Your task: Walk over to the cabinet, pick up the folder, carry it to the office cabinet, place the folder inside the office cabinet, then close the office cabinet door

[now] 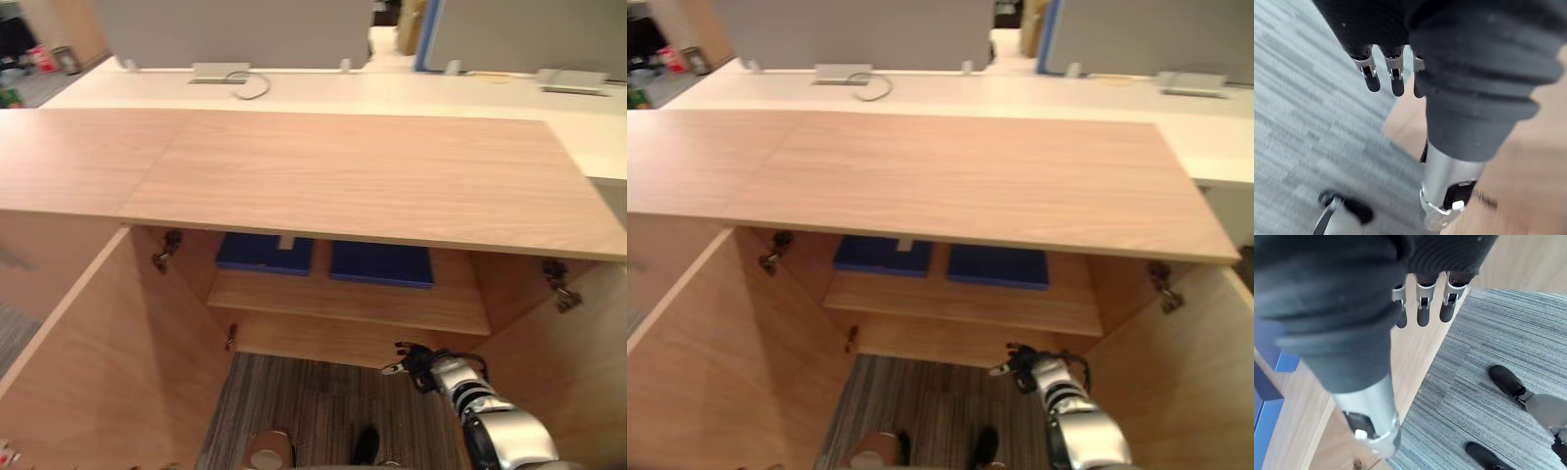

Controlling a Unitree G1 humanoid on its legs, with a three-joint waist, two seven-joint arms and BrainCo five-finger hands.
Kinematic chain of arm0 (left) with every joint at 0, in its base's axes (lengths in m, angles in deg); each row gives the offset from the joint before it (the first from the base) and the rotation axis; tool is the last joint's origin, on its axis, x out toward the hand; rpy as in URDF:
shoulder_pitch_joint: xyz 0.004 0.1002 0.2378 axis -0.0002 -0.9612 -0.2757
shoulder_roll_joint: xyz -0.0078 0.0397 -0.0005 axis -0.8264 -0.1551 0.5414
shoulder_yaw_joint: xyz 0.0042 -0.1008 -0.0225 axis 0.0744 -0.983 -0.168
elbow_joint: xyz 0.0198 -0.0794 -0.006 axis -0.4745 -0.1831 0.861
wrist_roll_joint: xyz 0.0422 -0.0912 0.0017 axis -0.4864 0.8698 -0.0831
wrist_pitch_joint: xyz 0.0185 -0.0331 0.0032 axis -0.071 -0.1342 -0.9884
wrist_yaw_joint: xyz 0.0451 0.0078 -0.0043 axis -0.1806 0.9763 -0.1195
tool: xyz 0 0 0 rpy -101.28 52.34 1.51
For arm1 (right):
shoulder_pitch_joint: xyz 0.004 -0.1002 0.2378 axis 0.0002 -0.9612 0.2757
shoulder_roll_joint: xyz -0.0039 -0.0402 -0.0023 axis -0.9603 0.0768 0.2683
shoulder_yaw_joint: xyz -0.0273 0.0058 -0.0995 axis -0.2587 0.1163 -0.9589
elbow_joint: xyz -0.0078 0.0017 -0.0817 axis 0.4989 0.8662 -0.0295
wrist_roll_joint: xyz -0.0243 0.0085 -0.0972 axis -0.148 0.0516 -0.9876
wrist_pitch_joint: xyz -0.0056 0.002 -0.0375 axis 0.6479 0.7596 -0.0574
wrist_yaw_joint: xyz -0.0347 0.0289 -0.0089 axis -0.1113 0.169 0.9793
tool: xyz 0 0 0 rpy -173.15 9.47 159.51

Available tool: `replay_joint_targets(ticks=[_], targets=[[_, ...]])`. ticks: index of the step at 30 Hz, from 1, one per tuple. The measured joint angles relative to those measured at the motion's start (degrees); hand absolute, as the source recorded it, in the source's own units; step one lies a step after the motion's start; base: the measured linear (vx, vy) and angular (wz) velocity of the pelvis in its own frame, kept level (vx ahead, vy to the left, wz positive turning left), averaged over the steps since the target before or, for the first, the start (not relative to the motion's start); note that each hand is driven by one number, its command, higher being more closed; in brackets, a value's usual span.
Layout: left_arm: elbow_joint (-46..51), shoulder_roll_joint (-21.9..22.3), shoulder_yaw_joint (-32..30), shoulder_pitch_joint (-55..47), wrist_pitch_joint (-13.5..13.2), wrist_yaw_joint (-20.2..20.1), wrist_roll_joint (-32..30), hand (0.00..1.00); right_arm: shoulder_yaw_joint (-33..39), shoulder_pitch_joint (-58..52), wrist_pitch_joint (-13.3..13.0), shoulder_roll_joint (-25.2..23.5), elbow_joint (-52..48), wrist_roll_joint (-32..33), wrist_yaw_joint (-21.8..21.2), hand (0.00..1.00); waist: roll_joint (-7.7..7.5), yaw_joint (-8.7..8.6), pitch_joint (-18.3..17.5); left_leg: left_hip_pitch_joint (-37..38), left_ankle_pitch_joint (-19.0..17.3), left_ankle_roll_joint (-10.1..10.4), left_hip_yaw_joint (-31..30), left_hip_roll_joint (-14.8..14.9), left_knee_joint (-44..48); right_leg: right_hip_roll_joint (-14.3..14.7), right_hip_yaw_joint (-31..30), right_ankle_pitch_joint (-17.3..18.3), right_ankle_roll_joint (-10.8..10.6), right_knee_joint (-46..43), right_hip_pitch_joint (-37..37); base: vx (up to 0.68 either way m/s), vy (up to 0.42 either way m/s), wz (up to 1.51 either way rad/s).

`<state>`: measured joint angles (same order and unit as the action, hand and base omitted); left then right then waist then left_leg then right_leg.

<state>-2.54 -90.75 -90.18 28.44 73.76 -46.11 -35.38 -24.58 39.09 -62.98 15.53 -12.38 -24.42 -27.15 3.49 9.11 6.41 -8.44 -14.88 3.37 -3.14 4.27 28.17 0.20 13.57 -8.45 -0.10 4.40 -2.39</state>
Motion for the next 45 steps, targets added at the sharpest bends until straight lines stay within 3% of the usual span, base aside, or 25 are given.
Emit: replay_joint_targets(ticks=[2, 4, 6, 7, 10, 15, 17, 19, 21, 24, 26, 27, 28, 29, 30, 31, 32, 33, 34, 41, 43, 45], targets=[[0.12, 3.57, 2.03, 0.4, -0.55, 0.56, 0.14, 0.0, 0.99, -3.32, -0.6, -2.47, -0.01, 1.61, 2.18, 0.0, -0.51, -0.69, -0.75, 0.43, -0.82, -0.2, -2.25, -2.02, 0.51, 0.35, -2.69, -0.07, -0.1, 0.36, -0.58, 0.0, 0.156, -0.79], [0.16, 6.21, 3.91, 1.19, -1.38, 2.32, 0.0, 0.0, 5.6, -9.62, -0.98, -5.56, -0.56, 3.9, 5.56, 0.0, -1.27, -3.16, -1.42, 2.0, -0.8, -0.61, 2.14, -2.44, -1.99, -0.28, -6.75, -0.15, -0.23, 0.75, -1.49, 0.0, 0.203, -1.06], [0.02, 6.08, 4.18, 0.57, -1.98, 4.12, 0.08, 0.0, 8.34, -14.54, -1.64, -6.32, -1.63, 6.3, 7.26, 0.0, -1.32, -4.04, -2.64, 3.68, 0.05, -1.62, 5.95, -3.09, -5.43, -0.96, -9.81, -0.21, -0.3, 0.75, -3.11, -0.01, 0.181, -1.12], [-0.04, 6.26, 5.29, 0.75, -2.2, 5.27, 0.03, 0.0, 10.65, -18.56, -2.03, -6.58, -2.79, 7.78, 8.36, 0.0, -0.94, -5.32, -2.9, 5.06, 1.17, -2.54, 8.68, -3.76, -8.21, -1.36, -11.27, -0.5, -0.4, 0.74, -4.0, 0.02, 0.154, -1.12], [-0.06, 6.83, 8.12, 2.71, -3.24, 6.52, -0.14, 0.0, 16.34, -23.49, -2.86, -5.05, -5.98, 11.22, 10.46, 0.0, -1.1, -7.4, -2.76, 9.36, 2.59, -4.35, 16.31, -5.31, -13.71, -2.52, -15.04, -5.42, -0.59, 0.26, -5.17, 0.05, 0.131, -1.24], [0.13, 10.95, 8.33, 8.55, -4.68, 6.51, -2.33, 0.0, 18.65, -25.14, -4.47, -7.63, -8.67, 17.17, 13.73, 0.0, -2.27, -9.5, -1.83, 15.59, 1.88, -3.82, 25.91, -4.08, -17.05, 0.72, -20.62, -5.25, 0.07, -1.38, -5.71, 0.05, 0.022, -1.04], [-0.18, 12.75, 9.37, 9.4, -5.32, 6.25, -5.22, 0.0, 18.92, -25.01, -4.75, -8.66, -9.91, 17.1, 14.17, 0.0, -2.26, -9.63, -1.19, 18.08, 1.57, -3.53, 32.22, -2.69, -18.26, 0.25, -10.55, -0.96, 3.94, -6.06, -7.02, 0.04, 0.022, -1.47], [-0.73, 12.77, 10.0, 8.91, -5.17, 6.18, -6.51, 0.0, 20.53, -24.83, -4.85, -9.68, -10.76, 17.43, 14.58, 0.0, -2.88, -9.56, 0.19, 21.15, 1.24, -3.14, 37.44, -2.03, -19.02, -1.86, -1.05, 2.54, 4.86, -12.08, -8.38, 0.09, 0.059, -1.34], [-0.74, 12.72, 11.72, 8.61, -5.19, 5.98, -6.67, 0.0, 21.96, -25.56, -4.95, -10.43, -12.05, 19.54, 15.5, 0.0, -3.46, -9.89, 0.56, 23.52, 1.16, -3.02, 41.46, -1.3, -19.12, -7.14, 13.76, 8.62, 7.48, -20.22, -8.76, 0.14, 0.03, -0.96], [-0.62, 12.75, 12.69, 8.5, -5.2, 6.05, -6.75, 0.0, 23.32, -25.86, -5.23, -10.68, -12.87, 19.69, 16.13, 0.0, -3.46, -10.38, 0.64, 26.01, -0.18, -0.77, 44.11, -0.5, -18.77, -12.55, 21.62, 13.92, 7.42, -30.34, -9.25, 0.18, -0.038, -0.56], [-0.8, 12.66, 13.16, 8.71, -5.17, 5.97, -7.04, 0.0, 23.29, -26.06, -5.41, -10.78, -13.51, 19.56, 16.19, 0.0, -3.78, -10.82, 0.68, 27.02, -0.33, -0.76, 44.24, -0.64, -17.73, -10.57, 20.78, 14.4, 7.9, -31.03, -8.7, 0.15, -0.091, -0.6], [-0.85, 12.66, 13.08, 8.51, -5.13, 6.02, -7.17, 0.0, 23.39, -26.21, -5.41, -10.66, -13.45, 19.52, 16.31, 0.0, -3.47, -10.85, 0.45, 26.75, 0.31, -2.69, 44.07, -0.11, -17.8, -7.97, 18.69, 12.84, 7.73, -27.78, -8.43, 0.01, -0.112, -1.09], [-0.75, 12.67, 13.16, 8.44, -5.14, 6.03, -7.18, 0.0, 23.41, -26.16, -5.29, -10.5, -13.36, 19.37, 16.57, 0.0, -2.91, -10.4, 0.1, 26.33, 0.28, -3.75, 44.15, 0.04, -19.88, -4.3, 16.24, 9.95, 6.28, -22.6, -8.45, -0.03, -0.132, -1.11], [-0.7, 12.7, 13.03, 8.29, -5.15, 6.04, -7.18, 0.0, 23.5, -26.07, -5.25, -10.43, -13.4, 19.36, 16.61, 0.0, -2.59, -9.98, -0.09, 26.13, 0.54, -3.94, 44.32, 0.4, -21.02, -2.83, 15.68, 9.11, 5.27, -20.77, -8.5, -0.09, -0.077, -1.13], [-0.71, 12.8, 12.9, 8.1, -5.14, 6.1, -7.18, 0.0, 24.71, -25.56, -5.12, -10.34, -13.55, 19.37, 16.67, 0.0, -0.99, -10.24, -0.6, 25.7, 0.57, -0.82, 45.42, 2.49, -22.62, -1.51, 16.23, 11.8, 7.26, -22.91, -10.08, 0.02, -0.099, -0.6], [-0.86, 12.64, 14.01, 8.42, -5.05, 6.0, -7.18, 0.0, 26.3, -26.03, -4.9, -10.87, -13.65, 20.07, 17.16, 0.0, -2.81, -11.27, -0.25, 25.89, 0.85, 1.14, 45.94, 1.95, -21.95, -6.78, 15.85, 19.6, 8.35, -35.59, -12.18, 0.1, -0.075, -0.44], [-0.68, 12.54, 15.3, 8.08, -5.01, 6.06, -7.3, 0.0, 26.36, -26.57, -4.8, -10.8, -13.34, 19.88, 17.44, 0.0, -3.78, -11.63, -0.09, 26.81, 0.74, 1.94, 45.82, 1.21, -21.83, -8.96, 14.23, 21.22, 4.35, -35.54, -10.26, 0.16, -0.08, -0.34], [-1.22, 12.48, 16.24, 8.21, -5.03, 6.35, -7.24, 0.0, 26.73, -26.28, -4.81, -10.52, -12.3, 19.88, 17.49, 0.0, -2.84, -11.03, 0.17, 27.57, 1.38, 2.59, 46.57, 1.84, -22.35, -5.53, 12.49, 19.69, 4.5, -31.51, -8.13, 0.09, -0.085, -0.56], [-1.65, 12.46, 17.07, 7.86, -5.02, 6.9, -7.16, 0.0, 26.42, -26.11, -4.86, -10.44, -12.19, 19.85, 17.69, 0.0, -1.99, -10.97, -0.26, 27.4, 2.49, 1.04, 45.97, 2.69, -22.46, -3.16, 11.89, 17.51, 4.85, -26.3, -6.15, 0.05, -0.113, -0.62], [1.3, 12.22, 17.45, 6.21, -5.47, 9.01, -7.4, 0.0, 21.92, -25.3, -5.13, -9.83, -12.04, 19.93, 19.82, 0.0, -1.53, -10.2, -0.66, 24.39, 3.95, 1.71, 40.19, 4.08, -23.28, -0.8, 11.02, 12.55, 3.64, -16.39, -1.44, -0.09, -0.007, -0.08], [1.57, 11.99, 17.32, 6.2, -5.64, 9.45, -7.41, 0.0, 20.36, -25.71, -5.06, -9.92, -15.19, 22.1, 20.59, 0.0, -1.5, -9.77, -0.63, 23.01, 3.98, 1.71, 40.14, 3.9, -23.04, -0.65, 11.06, 10.39, 3.4, -13.7, -1.55, -0.09, 0.119, 0.05], [1.56, 10.53, 17.16, 5.58, -5.59, 9.51, -7.43, 0.0, 17.7, -27.26, -5.15, -11.09, -25.29, 23.86, 21.16, 0.0, -1.43, -9.75, -0.66, 22.31, 3.98, 1.7, 40.32, 3.57, -22.96, -0.36, 10.69, 8.52, 3.65, -11.38, -1.46, -0.07, 0.118, -0.07]])
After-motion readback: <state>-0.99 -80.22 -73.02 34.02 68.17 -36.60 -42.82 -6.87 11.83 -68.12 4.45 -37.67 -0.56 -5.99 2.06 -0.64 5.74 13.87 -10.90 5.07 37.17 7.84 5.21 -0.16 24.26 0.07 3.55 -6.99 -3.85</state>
